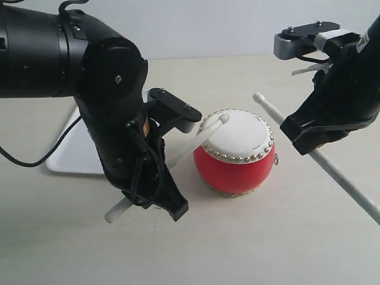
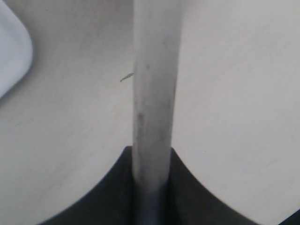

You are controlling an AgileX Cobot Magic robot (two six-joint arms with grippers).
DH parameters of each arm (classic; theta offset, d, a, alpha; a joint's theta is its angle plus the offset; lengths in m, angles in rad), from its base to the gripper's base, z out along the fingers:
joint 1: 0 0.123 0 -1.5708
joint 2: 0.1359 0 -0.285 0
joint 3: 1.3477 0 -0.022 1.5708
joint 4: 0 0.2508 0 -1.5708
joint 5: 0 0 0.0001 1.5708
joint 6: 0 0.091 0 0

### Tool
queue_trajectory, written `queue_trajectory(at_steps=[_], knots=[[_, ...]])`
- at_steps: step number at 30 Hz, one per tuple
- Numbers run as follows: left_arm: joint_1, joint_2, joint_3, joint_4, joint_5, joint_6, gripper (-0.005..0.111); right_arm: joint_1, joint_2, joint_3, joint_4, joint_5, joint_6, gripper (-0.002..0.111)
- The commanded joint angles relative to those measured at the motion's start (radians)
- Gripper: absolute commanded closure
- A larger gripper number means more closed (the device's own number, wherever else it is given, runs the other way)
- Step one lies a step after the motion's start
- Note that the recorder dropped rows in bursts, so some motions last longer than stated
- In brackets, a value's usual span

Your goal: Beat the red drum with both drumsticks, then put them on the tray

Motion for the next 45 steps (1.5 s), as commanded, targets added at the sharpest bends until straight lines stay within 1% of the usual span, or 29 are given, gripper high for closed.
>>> queue_trajectory(at_steps=[1,10,17,19,24,26,27,29,34,37,41,45], knots=[[-0.004,0.001,-0.006,0.012,-0.027,0.001,0.107,-0.004,-0.010,-0.008,-0.012,0.008,-0.046,0.108],[-0.004,0.001,-0.006,0.048,-0.054,0.001,0.107,-0.004,-0.010,-0.008,-0.012,-0.015,-0.046,0.108],[-0.002,-0.018,-0.006,0.076,-0.015,0.001,0.107,-0.004,-0.002,-0.008,-0.012,-0.026,-0.042,0.108],[-0.002,-0.057,-0.006,0.103,0.018,-0.001,0.107,-0.004,0.033,-0.008,-0.012,-0.016,-0.042,0.108],[-0.002,-0.133,-0.006,0.106,0.010,-0.012,0.107,-0.004,0.230,-0.006,0.007,0.030,-0.044,0.108],[-0.002,-0.134,-0.006,0.104,0.000,-0.012,0.107,-0.004,0.247,-0.013,0.013,0.057,-0.044,0.108],[-0.002,-0.117,-0.006,0.096,-0.022,-0.012,0.107,-0.004,0.217,-0.030,0.013,0.100,-0.044,0.108],[-0.002,-0.062,-0.006,0.059,-0.051,-0.008,0.107,-0.004,0.129,-0.044,0.017,0.106,-0.044,0.108],[-0.002,0.090,-0.006,0.052,-0.028,-0.008,0.107,-0.004,0.015,-0.046,0.018,0.084,-0.044,0.108],[-0.002,0.124,-0.008,0.067,-0.023,-0.008,0.107,-0.004,0.013,-0.044,0.023,0.061,-0.044,0.108],[-0.002,0.063,-0.030,0.071,-0.016,-0.010,0.107,-0.004,0.078,-0.021,0.023,-0.003,-0.046,0.108],[-0.002,-0.052,-0.062,0.067,0.008,-0.014,0.107,-0.004,0.192,-0.015,0.031,-0.005,-0.046,0.108]])
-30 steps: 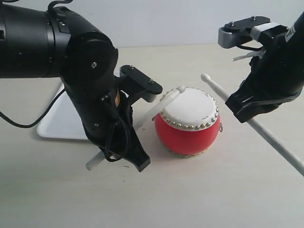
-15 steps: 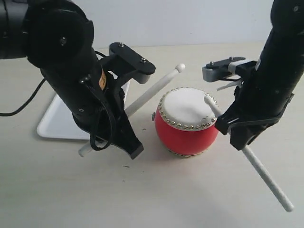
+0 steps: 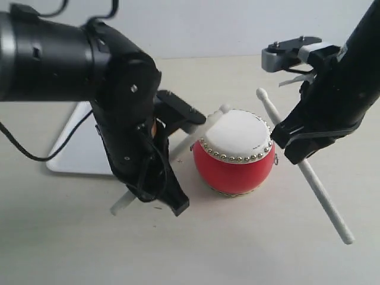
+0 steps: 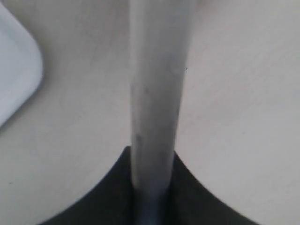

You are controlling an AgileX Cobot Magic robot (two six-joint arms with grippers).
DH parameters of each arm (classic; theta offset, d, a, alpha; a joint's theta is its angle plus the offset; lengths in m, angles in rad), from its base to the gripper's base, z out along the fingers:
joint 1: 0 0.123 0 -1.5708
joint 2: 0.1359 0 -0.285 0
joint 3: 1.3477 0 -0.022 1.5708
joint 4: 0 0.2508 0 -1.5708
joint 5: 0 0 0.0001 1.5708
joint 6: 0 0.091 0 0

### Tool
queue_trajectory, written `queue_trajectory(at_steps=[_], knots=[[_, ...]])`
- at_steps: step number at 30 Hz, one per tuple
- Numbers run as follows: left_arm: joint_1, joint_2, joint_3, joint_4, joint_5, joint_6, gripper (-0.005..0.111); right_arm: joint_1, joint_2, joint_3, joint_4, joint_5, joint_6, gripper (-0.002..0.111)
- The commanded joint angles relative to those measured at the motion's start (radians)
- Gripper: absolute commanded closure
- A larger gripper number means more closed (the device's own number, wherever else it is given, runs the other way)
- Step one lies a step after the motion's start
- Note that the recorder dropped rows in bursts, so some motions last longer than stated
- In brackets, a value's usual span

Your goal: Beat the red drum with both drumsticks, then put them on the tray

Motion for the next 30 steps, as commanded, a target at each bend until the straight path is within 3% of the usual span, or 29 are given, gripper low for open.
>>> queue_trajectory(at_steps=[1,6,10,16,23,30], knots=[[-0.002,-0.135,-0.034,0.004,0.024,-0.011,0.107,-0.004,0.128,0.010,0.020,-0.021,-0.008,0.108],[-0.002,-0.230,-0.042,-0.003,0.018,-0.011,0.107,-0.004,0.208,-0.021,0.058,0.038,-0.007,0.108],[-0.002,-0.221,-0.020,-0.009,0.010,-0.011,0.107,-0.004,0.124,-0.046,0.082,0.100,-0.014,0.108],[-0.002,-0.084,0.074,-0.016,-0.059,-0.011,0.107,-0.004,-0.070,-0.046,0.082,0.077,-0.016,0.108],[-0.002,0.090,0.044,-0.014,-0.058,-0.009,0.107,-0.004,-0.143,-0.041,0.092,0.058,-0.040,0.108],[-0.002,0.028,-0.055,-0.018,0.095,-0.025,0.107,-0.004,-0.053,0.055,0.090,-0.035,-0.059,0.108]])
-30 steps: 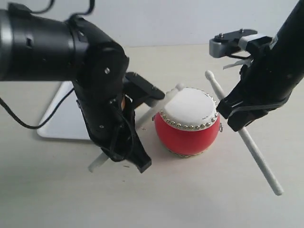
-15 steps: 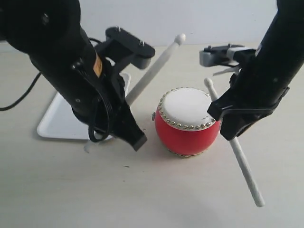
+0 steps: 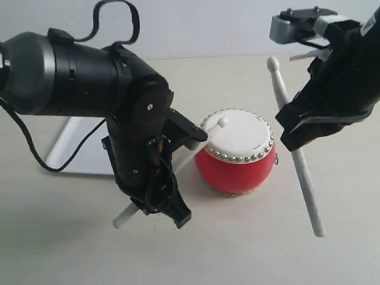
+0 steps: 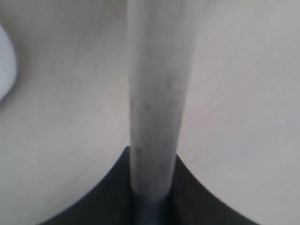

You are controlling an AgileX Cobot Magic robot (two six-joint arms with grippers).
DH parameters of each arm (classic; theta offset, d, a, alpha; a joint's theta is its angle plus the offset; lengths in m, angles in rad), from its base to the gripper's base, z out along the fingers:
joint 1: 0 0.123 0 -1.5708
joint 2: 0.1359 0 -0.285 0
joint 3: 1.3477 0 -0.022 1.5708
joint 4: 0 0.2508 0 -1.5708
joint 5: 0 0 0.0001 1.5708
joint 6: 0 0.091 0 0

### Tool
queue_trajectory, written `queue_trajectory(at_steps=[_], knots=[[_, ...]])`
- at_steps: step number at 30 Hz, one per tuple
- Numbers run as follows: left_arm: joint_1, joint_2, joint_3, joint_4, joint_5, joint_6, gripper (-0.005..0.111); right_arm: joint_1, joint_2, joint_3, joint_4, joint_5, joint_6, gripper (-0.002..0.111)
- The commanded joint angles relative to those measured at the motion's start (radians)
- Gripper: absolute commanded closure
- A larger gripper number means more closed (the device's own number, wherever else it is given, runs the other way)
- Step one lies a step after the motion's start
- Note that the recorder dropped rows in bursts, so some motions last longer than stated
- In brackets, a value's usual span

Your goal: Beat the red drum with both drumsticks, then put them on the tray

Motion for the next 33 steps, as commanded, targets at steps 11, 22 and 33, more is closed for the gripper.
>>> queue_trajectory(at_steps=[11,22,33], knots=[[-0.002,-0.284,-0.082,-0.016,0.131,-0.032,0.107,-0.004,0.312,0.046,0.061,-0.043,-0.029,0.108],[-0.002,-0.173,0.032,-0.019,-0.007,-0.028,0.107,-0.004,-0.003,-0.006,0.059,-0.033,-0.029,0.108],[-0.002,0.091,-0.042,-0.021,0.074,0.003,0.107,-0.004,-0.173,-0.035,0.043,-0.040,-0.029,0.108]])
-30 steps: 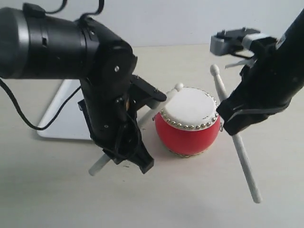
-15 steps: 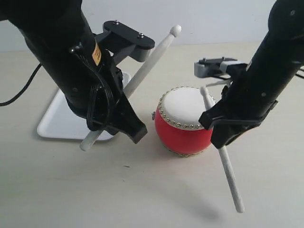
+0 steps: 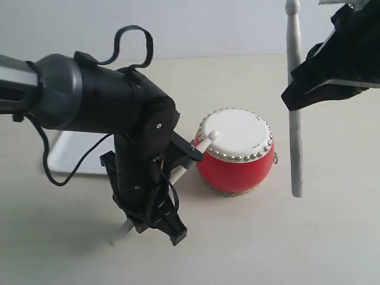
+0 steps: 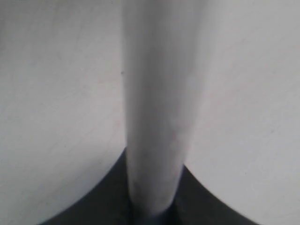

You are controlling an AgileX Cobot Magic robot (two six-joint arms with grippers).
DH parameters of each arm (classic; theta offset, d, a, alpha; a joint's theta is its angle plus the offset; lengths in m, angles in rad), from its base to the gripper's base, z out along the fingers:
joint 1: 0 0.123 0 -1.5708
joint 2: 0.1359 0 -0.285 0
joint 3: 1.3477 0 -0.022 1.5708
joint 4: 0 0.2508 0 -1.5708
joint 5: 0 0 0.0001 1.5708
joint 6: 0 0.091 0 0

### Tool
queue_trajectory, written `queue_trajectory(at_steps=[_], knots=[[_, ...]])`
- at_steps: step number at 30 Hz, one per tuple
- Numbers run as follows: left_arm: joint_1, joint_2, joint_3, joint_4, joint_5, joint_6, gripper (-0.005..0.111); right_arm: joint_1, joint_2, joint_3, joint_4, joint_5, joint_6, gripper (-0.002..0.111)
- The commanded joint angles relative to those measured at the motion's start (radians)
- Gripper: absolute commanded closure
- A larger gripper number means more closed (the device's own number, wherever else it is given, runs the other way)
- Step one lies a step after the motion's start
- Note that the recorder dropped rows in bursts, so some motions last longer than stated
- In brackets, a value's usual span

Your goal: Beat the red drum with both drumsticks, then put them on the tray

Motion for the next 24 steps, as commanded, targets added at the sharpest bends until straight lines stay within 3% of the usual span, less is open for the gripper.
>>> queue_trajectory(at_steps=[1,7,20,24], knots=[[-0.002,0.003,-0.066,-0.012,0.079,0.008,0.107,-0.004,-0.012,-0.007,-0.024,0.011,-0.011,0.108],[-0.002,-0.142,-0.091,-0.010,0.155,0.008,0.107,-0.004,-0.012,-0.007,-0.026,0.018,-0.009,0.108],[-0.002,-0.504,-0.074,0.000,0.181,-0.002,0.107,-0.004,0.066,-0.007,0.067,0.035,0.043,0.108],[0.015,-0.559,-0.033,0.073,0.179,-0.020,0.107,-0.004,0.091,-0.007,0.125,-0.002,0.022,0.108]])
